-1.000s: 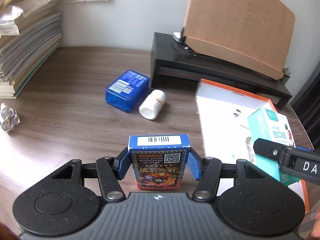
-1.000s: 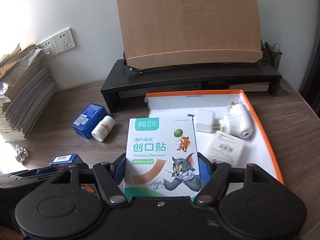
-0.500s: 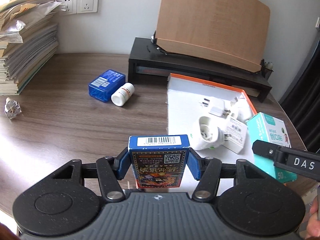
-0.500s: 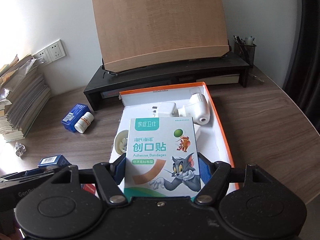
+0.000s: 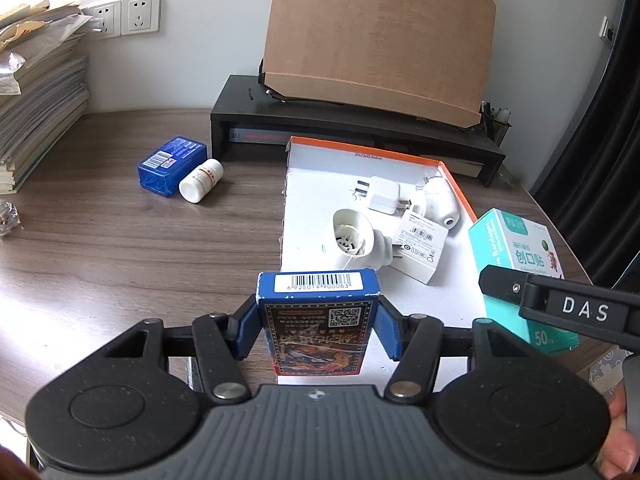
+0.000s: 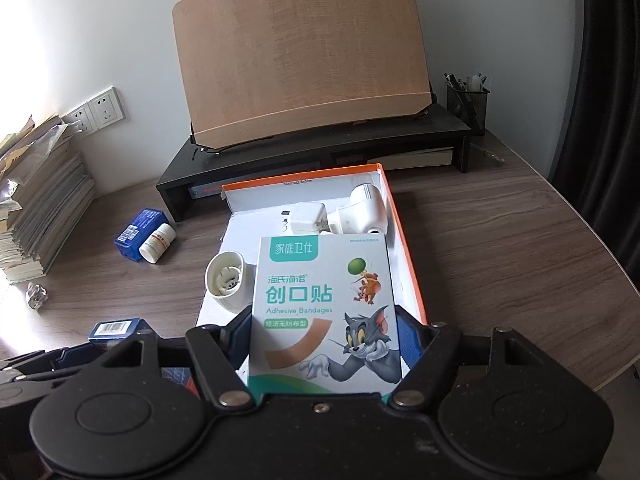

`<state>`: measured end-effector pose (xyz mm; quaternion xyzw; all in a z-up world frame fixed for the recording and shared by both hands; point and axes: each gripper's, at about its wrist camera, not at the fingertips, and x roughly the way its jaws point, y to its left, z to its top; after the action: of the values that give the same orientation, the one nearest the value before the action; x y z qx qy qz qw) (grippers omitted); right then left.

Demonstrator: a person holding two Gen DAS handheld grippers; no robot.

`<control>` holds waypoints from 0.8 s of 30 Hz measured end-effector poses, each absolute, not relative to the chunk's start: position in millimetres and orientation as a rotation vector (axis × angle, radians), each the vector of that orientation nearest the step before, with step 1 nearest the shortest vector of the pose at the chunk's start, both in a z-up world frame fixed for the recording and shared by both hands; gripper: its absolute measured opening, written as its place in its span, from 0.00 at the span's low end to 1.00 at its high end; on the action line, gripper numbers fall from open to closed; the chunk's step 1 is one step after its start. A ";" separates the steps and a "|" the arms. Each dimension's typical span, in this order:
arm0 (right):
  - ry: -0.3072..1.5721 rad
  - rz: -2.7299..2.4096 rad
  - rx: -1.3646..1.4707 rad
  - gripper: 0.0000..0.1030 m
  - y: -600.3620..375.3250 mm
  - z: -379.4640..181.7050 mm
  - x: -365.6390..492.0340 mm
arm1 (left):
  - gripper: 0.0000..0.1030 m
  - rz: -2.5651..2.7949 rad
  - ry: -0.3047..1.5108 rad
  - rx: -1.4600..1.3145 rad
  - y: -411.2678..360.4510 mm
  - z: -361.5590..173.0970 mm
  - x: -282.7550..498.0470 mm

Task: Organize rigid objects
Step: 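Lift and carry the card box and bandage box toward the orange-rimmed box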

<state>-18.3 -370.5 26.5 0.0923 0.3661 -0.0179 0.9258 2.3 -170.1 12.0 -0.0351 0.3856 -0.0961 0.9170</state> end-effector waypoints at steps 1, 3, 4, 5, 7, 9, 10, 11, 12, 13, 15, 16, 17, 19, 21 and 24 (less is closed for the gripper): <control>0.750 -0.037 0.192 0.81 -371.9 26.1 -19.0 | 0.57 -0.198 0.793 -0.072 -170.8 11.9 1.9; 0.749 -0.038 0.192 0.81 -372.9 25.8 -20.0 | 0.57 -0.196 0.793 -0.072 -172.1 11.7 1.0; 0.749 -0.038 0.193 0.81 -373.3 25.5 -20.5 | 0.57 -0.195 0.791 -0.071 -172.7 11.6 0.5; 0.749 -0.037 0.194 0.81 -373.6 25.4 -21.1 | 0.57 -0.193 0.790 -0.071 -173.2 11.5 -0.1; 0.747 -0.037 0.193 0.81 -373.8 25.8 -21.8 | 0.57 -0.192 0.788 -0.072 -173.6 11.9 -0.7; 0.743 -0.036 0.194 0.81 -374.3 26.8 -22.5 | 0.57 -0.189 0.785 -0.072 -173.6 12.2 -1.5; 0.741 -0.037 0.195 0.81 -374.2 27.3 -22.8 | 0.57 -0.187 0.784 -0.071 -173.3 12.5 -1.7; 0.740 -0.036 0.197 0.81 -374.4 27.5 -22.9 | 0.57 -0.186 0.783 -0.070 -173.1 12.8 -2.2; 0.740 -0.035 0.198 0.81 -374.7 27.4 -23.2 | 0.57 -0.184 0.781 -0.071 -172.2 13.3 -3.0; 0.739 -0.037 0.198 0.81 -374.7 27.5 -23.3 | 0.57 -0.181 0.780 -0.072 -171.4 13.3 -3.4; 0.740 -0.039 0.199 0.81 -374.9 27.4 -24.3 | 0.57 -0.174 0.780 -0.073 -169.4 13.8 -4.4; 0.739 -0.040 0.199 0.81 -375.0 27.5 -24.6 | 0.57 -0.171 0.779 -0.074 -168.3 13.9 -5.0; 0.738 -0.042 0.200 0.81 -375.1 27.5 -25.1 | 0.57 -0.168 0.777 -0.074 -167.3 14.1 -5.6; 0.736 -0.043 0.201 0.81 -375.7 27.3 -26.6 | 0.57 -0.162 0.778 -0.076 -165.0 13.9 -7.0; 0.734 -0.046 0.204 0.81 -376.6 27.5 -27.8 | 0.57 -0.156 0.780 -0.080 -163.1 13.6 -7.6; 0.725 -0.054 0.207 0.81 -379.1 29.7 -31.1 | 0.57 -0.144 0.777 -0.083 -159.0 14.6 -9.3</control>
<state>-31.1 -379.1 29.7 0.1010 0.3540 -0.0263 0.9294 -9.3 -159.0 14.6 -0.0404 0.3783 -0.0700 0.9221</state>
